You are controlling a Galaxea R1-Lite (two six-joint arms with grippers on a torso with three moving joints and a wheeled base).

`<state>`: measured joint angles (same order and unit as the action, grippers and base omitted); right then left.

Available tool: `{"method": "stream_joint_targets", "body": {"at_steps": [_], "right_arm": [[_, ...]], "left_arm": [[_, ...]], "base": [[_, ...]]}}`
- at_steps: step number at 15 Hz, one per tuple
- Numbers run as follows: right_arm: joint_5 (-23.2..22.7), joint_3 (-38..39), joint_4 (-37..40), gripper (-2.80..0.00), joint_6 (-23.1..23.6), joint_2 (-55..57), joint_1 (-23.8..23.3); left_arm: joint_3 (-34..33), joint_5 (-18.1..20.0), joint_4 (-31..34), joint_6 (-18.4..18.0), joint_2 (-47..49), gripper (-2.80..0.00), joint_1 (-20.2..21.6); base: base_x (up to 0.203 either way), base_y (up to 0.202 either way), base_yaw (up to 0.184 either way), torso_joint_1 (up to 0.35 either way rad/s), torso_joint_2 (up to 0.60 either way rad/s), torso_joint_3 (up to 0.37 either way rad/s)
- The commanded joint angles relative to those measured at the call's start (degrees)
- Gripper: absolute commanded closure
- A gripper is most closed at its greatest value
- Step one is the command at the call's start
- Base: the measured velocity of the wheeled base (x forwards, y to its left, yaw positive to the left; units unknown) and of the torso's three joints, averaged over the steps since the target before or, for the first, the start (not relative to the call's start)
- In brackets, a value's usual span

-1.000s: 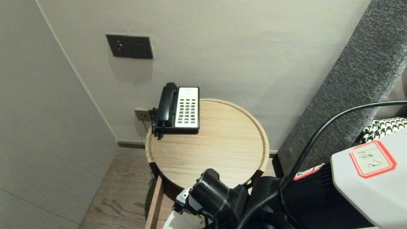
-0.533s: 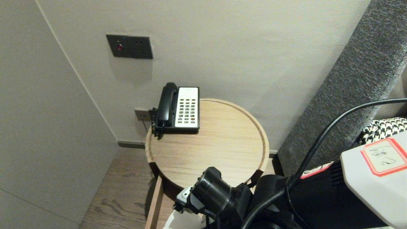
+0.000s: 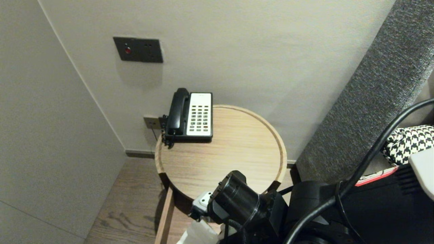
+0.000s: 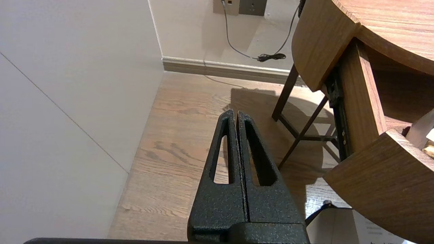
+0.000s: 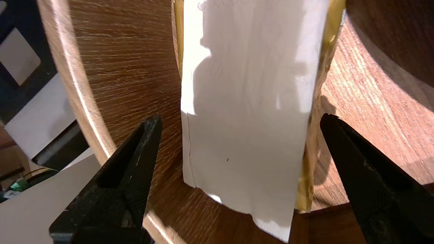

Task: Put the tissue on the table in the drawer one by one, then close the nightstand drawer

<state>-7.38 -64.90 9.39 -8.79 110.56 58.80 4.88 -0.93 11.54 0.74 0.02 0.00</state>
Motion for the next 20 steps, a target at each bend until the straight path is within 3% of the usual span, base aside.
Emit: {"method": "stream_joint_targets", "body": {"at_steps": [1, 6, 7, 14, 20], "right_arm": [[-0.1, 0.1, -0.1, -2.8, -0.3, -1.4, 0.1], [0.0, -0.1, 0.0, -2.8, -3.6, -5.0, 0.1], [0.0, 0.2, -0.1, 0.0, -4.2, -5.3, 0.0], [0.0, 1.4, 0.1, 0.0, -5.2, -10.3, -0.2], [-0.6, 6.6, 0.0, 0.0, -12.5, -15.9, -4.3]], "left_arm": [[0.0, 0.0, 0.1, 0.0, 0.0, 0.0, 0.0], [0.0, 0.0, 0.1, 0.0, 0.0, 0.0, 0.0], [0.0, 0.0, 0.1, 0.0, 0.0, 0.0, 0.0], [0.0, 0.0, 0.1, 0.0, 0.0, 0.0, 0.0], [0.0, 0.0, 0.1, 0.0, 0.0, 0.0, 0.0]], "base": [[0.0, 0.0, 0.0, 0.0, 0.0, 0.0], [0.0, 0.0, 0.0, 0.0, 0.0, 0.0], [0.0, 0.0, 0.0, 0.0, 0.0, 0.0], [0.0, 0.0, 0.0, 0.0, 0.0, 0.0], [0.0, 0.0, 0.0, 0.0, 0.0, 0.0]]}}
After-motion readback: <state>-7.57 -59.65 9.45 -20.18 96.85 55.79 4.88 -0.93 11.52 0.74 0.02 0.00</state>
